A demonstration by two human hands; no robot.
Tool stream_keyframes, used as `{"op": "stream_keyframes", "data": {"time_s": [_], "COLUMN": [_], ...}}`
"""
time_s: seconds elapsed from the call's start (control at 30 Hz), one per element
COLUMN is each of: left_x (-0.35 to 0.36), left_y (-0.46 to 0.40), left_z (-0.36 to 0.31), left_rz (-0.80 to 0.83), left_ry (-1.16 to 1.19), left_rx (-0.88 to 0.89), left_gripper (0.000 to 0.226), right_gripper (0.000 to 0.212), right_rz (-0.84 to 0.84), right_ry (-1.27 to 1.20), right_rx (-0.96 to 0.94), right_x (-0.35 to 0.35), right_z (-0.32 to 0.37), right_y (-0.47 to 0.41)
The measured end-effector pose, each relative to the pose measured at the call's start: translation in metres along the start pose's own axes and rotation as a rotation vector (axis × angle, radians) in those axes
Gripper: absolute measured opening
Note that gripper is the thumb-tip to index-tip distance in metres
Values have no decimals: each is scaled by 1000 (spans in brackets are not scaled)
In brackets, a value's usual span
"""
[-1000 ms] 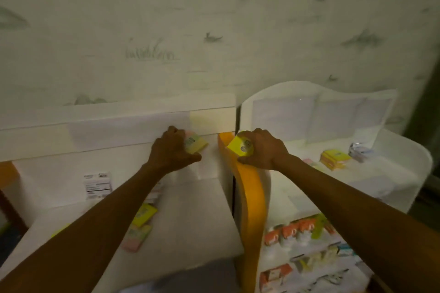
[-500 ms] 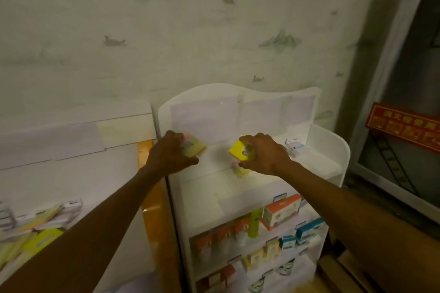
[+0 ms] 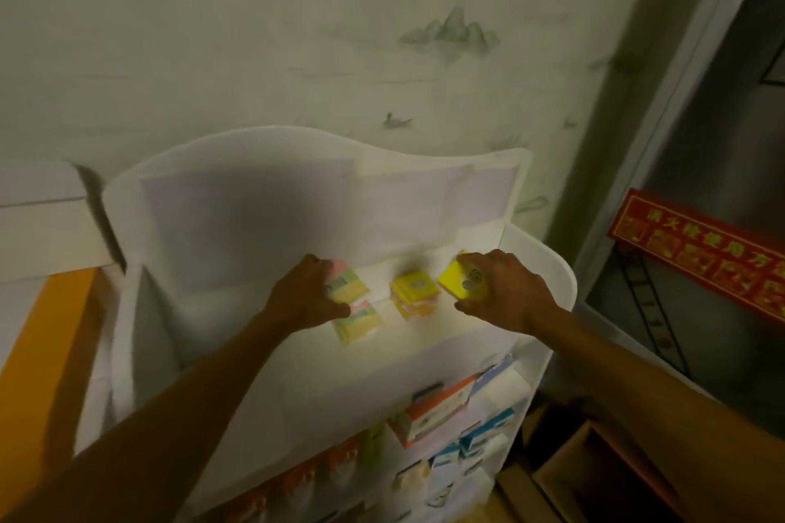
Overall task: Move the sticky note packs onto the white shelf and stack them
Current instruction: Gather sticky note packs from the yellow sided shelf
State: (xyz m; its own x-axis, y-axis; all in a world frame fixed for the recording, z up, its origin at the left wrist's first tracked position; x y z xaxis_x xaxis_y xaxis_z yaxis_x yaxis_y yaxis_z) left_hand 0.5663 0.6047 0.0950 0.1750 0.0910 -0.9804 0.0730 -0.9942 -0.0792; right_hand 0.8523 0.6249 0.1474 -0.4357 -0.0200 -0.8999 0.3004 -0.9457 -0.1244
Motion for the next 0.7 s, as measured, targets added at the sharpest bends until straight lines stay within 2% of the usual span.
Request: {"op": "stream_keyframes", "data": {"time_s": [0.17,0.3,0.4,0.57,0.7], "left_x": [39,59,75,94,103], "left_y": [-35,-50,-59,-67,-75], "left_z": [-11,-21,-24,-30,-38], "left_rz": [70,117,140,170,168], "left_ry": [48,33,44,8,-23], "left_rx": [-16,-25,-96,-176,-229], "left_gripper": [99,80,71,86,75], "right_gripper": [72,70,69,70,73], "right_rz": [16,41,78,143,198], "right_ry": [-3,-15,-37,-72,-103], "right_rx": [33,15,-13,-90,-169], "right_x": [6,12,23,42,54], "right_z": [-49,-74,-87,-100,-110], "right_y": [-36,-65,-89,-125,-147]}}
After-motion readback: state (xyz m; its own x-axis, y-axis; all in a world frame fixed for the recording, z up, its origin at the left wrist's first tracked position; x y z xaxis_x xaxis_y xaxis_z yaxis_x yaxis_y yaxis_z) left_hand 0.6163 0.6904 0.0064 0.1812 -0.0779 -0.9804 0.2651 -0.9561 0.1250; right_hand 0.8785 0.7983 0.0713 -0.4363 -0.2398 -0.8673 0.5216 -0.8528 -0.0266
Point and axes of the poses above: each hand's wrist, its own y-axis away from the middle knuckle, its own x-axis out of the palm, z = x × y, the point moved 7 cm from there along -y, towards the middle knuckle, and after that the axes turned 14 degrees about -y, right-handed, at the moved point
